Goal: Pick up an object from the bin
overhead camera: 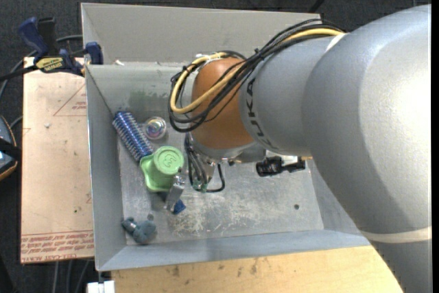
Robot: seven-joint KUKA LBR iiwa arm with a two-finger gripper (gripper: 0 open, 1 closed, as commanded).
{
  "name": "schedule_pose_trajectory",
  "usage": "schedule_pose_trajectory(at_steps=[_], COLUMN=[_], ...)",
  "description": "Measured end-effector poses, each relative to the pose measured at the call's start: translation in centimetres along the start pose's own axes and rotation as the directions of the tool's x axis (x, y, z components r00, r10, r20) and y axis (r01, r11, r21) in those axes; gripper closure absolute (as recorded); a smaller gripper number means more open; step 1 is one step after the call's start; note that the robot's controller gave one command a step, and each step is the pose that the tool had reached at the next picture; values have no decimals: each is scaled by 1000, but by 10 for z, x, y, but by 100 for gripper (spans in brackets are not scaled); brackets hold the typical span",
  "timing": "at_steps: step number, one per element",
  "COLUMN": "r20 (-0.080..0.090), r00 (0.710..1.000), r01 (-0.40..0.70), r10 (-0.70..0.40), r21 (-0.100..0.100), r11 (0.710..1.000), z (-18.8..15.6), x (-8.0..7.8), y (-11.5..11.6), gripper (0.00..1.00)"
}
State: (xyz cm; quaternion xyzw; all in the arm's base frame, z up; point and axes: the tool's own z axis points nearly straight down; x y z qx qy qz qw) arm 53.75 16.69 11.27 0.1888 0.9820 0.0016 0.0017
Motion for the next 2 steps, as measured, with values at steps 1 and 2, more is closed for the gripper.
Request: schedule_pose_trajectory(at_steps=[1,2], r20=[-2,1], r00=[1000,1000], r01=[2,5], r10=[-2,-5], r21=[1,-1], r11=[1000,1000], z=[-13,-52], x=[0,-1], y=[0,2], gripper=[100,100])
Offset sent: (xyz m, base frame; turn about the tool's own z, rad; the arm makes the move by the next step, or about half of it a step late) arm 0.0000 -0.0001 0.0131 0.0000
